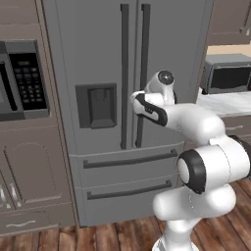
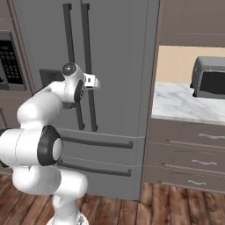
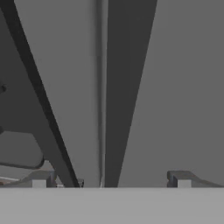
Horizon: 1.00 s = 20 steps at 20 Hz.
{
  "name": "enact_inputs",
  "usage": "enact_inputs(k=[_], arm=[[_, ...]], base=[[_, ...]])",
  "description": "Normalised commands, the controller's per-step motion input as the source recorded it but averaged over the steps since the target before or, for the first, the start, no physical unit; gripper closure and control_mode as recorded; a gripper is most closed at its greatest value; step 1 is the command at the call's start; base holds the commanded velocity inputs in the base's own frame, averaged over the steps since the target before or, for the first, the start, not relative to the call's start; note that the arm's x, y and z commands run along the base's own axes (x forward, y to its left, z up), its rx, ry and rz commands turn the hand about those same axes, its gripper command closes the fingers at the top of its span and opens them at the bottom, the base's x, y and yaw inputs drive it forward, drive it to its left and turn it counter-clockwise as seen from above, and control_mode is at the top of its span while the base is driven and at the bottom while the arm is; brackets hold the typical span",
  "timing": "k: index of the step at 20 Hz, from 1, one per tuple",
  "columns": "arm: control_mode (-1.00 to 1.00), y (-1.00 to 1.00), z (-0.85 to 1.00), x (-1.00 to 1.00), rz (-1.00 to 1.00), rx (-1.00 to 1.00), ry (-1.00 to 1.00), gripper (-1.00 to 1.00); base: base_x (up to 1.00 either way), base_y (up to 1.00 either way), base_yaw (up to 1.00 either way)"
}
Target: Take the lemon wedge from the fridge and place it on the plate with fish on the dining counter.
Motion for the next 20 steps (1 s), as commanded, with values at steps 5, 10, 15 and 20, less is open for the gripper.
enact_inputs(k=[5, 10, 15, 20], arm=[[-1.00, 0.00, -0.26, 0.31, 0.00, 0.00, -0.05, -1.00], [-1.00, 0.00, -0.37, 0.05, 0.02, 0.00, -0.11, -1.00], [-1.00, 0.00, -0.09, 0.24, 0.00, 0.00, -0.05, -1.00], [-1.00, 0.00, 0.00, 0.44, 0.00, 0.00, 0.00, -1.00]], base=[[0.00, 0.00, 0.00], [0.00, 0.00, 0.00], [0.00, 0.00, 0.00], [0.00, 0.00, 0.00]])
